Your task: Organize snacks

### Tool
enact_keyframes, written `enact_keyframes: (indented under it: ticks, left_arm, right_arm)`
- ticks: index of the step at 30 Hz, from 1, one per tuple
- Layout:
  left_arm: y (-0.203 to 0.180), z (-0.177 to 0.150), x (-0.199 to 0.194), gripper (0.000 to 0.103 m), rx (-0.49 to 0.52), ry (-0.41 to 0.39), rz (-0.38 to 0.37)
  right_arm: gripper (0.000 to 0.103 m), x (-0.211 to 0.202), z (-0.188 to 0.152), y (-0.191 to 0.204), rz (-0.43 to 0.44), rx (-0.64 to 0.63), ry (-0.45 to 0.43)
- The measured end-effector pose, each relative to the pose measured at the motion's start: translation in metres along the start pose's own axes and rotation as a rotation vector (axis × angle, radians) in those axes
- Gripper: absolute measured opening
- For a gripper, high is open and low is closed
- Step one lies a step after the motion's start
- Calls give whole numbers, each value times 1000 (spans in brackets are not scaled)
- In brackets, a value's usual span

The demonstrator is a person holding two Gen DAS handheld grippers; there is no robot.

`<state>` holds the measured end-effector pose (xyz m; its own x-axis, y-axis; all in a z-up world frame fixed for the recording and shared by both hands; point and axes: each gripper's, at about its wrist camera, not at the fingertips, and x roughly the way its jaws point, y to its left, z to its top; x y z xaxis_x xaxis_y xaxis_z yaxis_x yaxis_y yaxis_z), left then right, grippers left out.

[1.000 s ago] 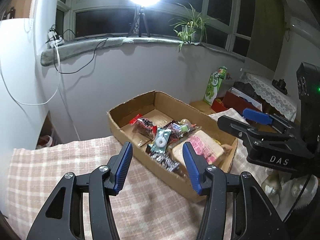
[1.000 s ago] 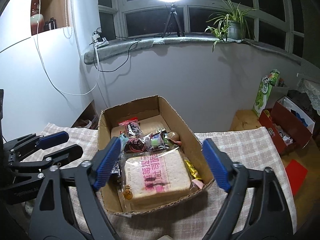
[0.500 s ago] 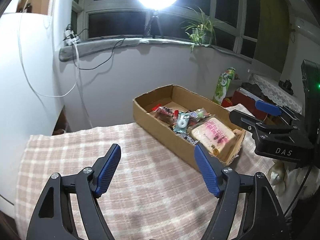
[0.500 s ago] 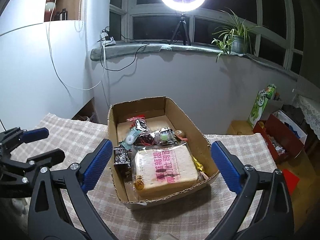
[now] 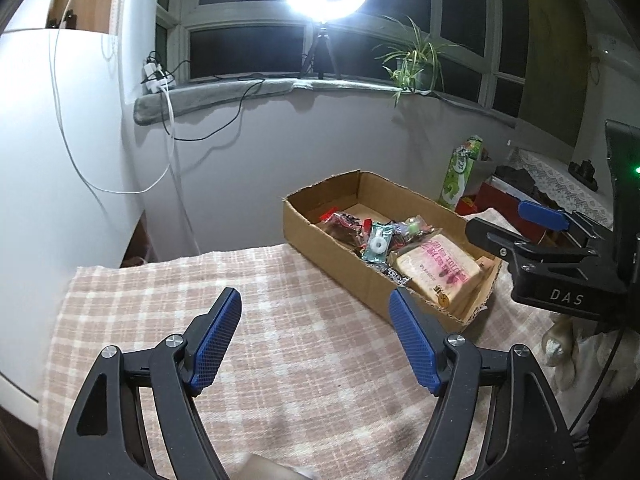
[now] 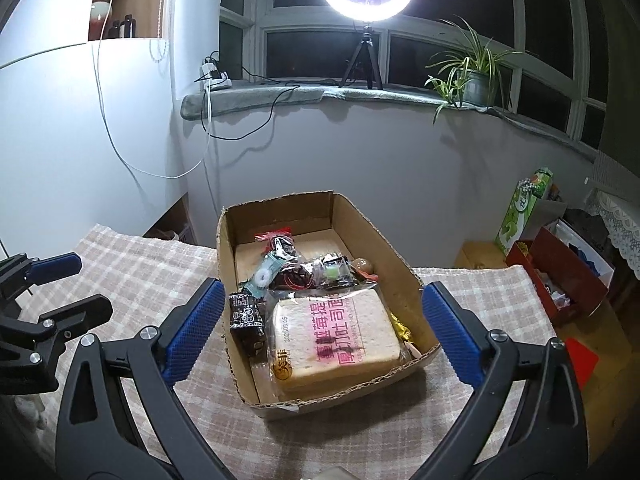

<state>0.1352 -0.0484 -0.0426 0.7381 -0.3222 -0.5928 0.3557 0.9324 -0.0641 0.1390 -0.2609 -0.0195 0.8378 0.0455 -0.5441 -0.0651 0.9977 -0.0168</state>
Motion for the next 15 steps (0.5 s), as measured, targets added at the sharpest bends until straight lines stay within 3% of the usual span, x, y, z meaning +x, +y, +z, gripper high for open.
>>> enact_keyframes:
  ticks: [15]
  left_arm:
    - [-2,-1,3,77,4,11,10]
  right_arm:
    - [101,-1,0,-1,2,-3,-3]
